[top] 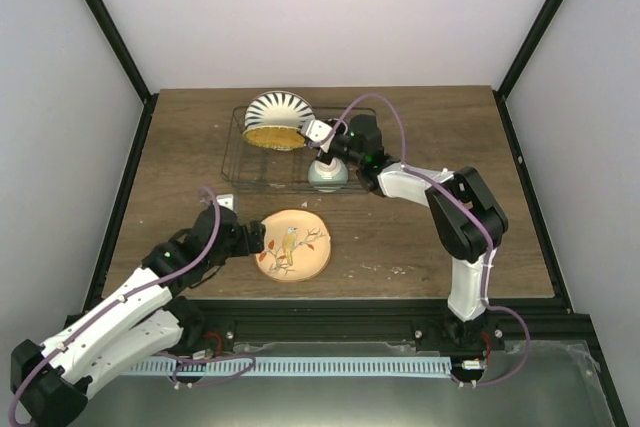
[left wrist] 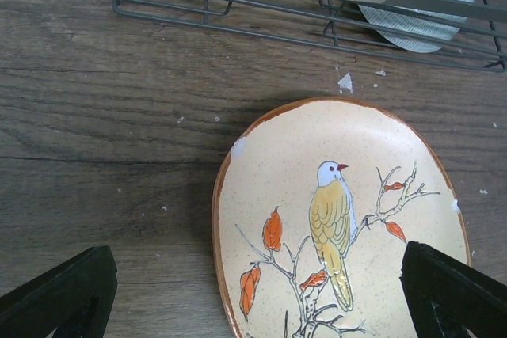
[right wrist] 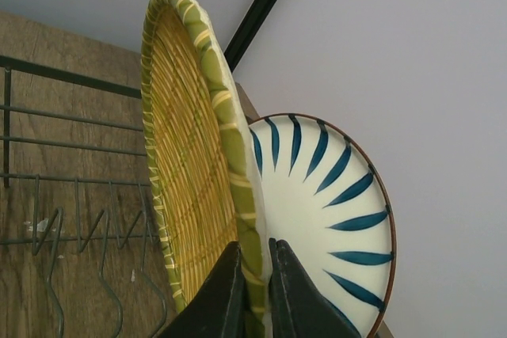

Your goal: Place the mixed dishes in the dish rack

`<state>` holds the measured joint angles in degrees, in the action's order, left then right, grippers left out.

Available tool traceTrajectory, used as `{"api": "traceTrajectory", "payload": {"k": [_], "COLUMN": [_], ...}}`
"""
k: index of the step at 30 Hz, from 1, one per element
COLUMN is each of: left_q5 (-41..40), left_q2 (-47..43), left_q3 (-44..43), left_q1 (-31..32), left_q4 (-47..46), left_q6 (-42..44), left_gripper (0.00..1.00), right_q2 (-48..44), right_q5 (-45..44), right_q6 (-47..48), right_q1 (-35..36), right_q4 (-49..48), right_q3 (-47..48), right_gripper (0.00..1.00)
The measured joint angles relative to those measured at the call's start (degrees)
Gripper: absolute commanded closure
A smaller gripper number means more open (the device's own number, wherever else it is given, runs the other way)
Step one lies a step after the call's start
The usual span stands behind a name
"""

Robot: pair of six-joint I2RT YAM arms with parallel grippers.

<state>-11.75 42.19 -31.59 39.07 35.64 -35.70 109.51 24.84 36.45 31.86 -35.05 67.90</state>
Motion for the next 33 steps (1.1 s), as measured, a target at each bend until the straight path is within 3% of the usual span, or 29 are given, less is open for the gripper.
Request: {"api": "traceTrajectory", "payload": {"k": [9,22,33], "left_q5": [0.0,0.07,0.52], "left_q2": [0.33,0.96,0.79], "left_q3": [0.0,0.15,1.29], "left_q1": [-0.15,-0.2,-0.22], "left_q4": [-0.04,-0.22,-0.61], "left_q6": [0.31,0.26,-0.11], "left_gripper": [0.0,0.0,0.0], "right_q2": [4.07,7.56,8.0], "right_q5": [-0.04,-0.66,-1.51], "right_q6": [-0.04,-3.54,-8.5], "right_q1": [-0.09,-0.17,-0.17], "right_q4": [0.9,8.37,11.85], "right_q3": [1.97,6.97,9.7], "right_gripper": [0.99,0.9,0.71]}}
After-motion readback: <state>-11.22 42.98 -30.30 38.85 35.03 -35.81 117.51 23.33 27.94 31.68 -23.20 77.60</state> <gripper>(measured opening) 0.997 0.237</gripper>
